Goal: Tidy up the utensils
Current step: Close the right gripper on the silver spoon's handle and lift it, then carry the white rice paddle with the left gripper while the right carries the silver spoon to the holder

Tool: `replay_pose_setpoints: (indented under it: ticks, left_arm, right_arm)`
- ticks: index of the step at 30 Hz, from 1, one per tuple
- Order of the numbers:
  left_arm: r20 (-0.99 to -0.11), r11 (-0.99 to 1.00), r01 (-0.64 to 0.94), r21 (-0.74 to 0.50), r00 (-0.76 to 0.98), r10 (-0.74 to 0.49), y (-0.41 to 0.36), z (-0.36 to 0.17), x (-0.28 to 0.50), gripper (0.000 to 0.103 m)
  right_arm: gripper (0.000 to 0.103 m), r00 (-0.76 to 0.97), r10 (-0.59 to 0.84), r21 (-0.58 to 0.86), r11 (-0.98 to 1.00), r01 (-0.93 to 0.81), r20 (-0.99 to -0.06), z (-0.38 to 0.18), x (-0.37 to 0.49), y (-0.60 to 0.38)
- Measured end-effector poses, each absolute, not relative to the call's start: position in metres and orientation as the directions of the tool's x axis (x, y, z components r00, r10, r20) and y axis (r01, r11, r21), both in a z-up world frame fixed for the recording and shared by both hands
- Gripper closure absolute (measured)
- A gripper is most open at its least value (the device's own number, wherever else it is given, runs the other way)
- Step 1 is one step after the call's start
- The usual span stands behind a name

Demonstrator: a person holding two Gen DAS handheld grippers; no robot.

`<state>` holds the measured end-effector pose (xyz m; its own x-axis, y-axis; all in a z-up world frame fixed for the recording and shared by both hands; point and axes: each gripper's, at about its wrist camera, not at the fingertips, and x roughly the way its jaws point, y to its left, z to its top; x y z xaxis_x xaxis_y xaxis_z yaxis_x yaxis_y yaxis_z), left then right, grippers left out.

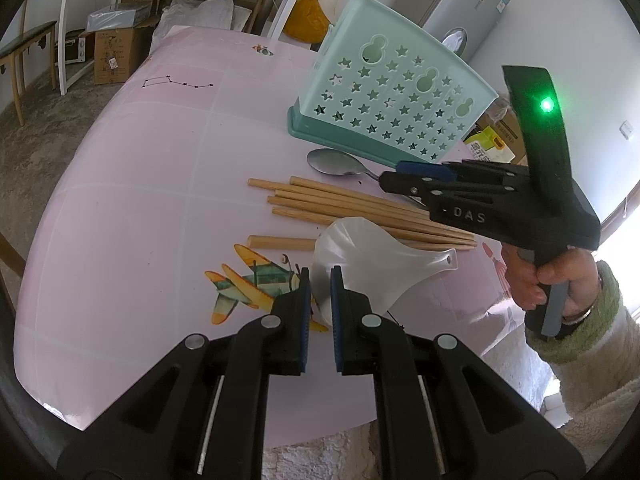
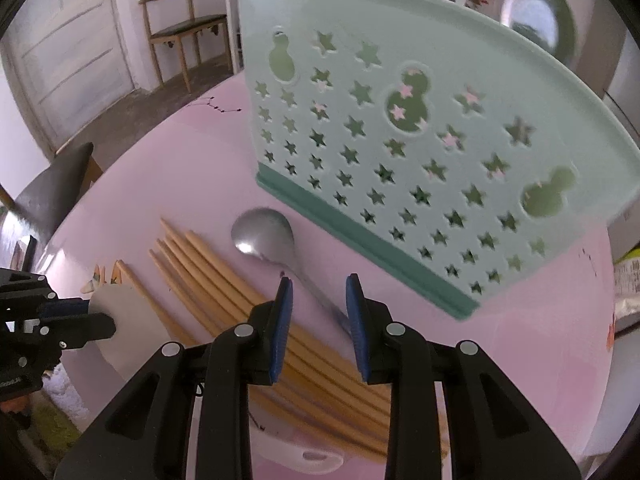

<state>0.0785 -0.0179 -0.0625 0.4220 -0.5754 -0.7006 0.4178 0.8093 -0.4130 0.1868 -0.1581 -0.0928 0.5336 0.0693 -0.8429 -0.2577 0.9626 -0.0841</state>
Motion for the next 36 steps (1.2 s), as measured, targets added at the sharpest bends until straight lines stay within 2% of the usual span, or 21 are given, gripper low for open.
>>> replay_pose_setpoints:
  ticks: [8,9,11,16,21,29,36]
  left_arm:
    - [-0.698,0.807,0.420,-0.416,0.421,-0.579,-0.018,-0.062,0.077,0.095]
    - [-0.698,0.807,0.420,-0.416,0.421,-0.579,-0.018,-0.062,0.078,0.095]
    - [-0.697,0.806,0.420,-0.416,0.422,-0.580,-0.018,-0.062,0.077,0.095]
    - [-0.696,0.805,0.419,-0.419,0.422,-0.582,-0.018,-0.062,0.077,0.095]
    - [-0.691,0.803,0.421,-0.422,0.423,-0.586,-0.017,-0.062,0.078,0.095]
    - [-0.675,0.799,0.426,-0.424,0.439,-0.592,-0.014,-0.061,0.077,0.096]
    - [-0.611,0.778,0.459,-0.429,0.487,-0.624,-0.015,-0.045,0.070,0.100]
  right_arm:
    - [0.076,0.493,0.066,-0.134,0.923,-0.360,-0.867,-0.101,0.196,-0.140]
    - [0.077,0.495,0.060,-0.147,0.918,-0.368,-0.867,-0.101,0.196,-0.138]
    - [0.088,0.498,0.050,-0.167,0.909,-0.382,-0.866,-0.102,0.199,-0.132]
    - [0.094,0.533,-0.001,-0.251,0.882,-0.398,-0.846,-0.107,0.196,-0.120]
    - [0.100,0.591,-0.037,-0.330,0.857,-0.396,-0.806,-0.106,0.189,-0.108]
    - [0.101,0.683,-0.051,-0.407,0.834,-0.372,-0.729,-0.085,0.175,-0.103]
    - [0.101,0.771,-0.027,-0.426,0.846,-0.321,-0.636,-0.050,0.151,-0.105]
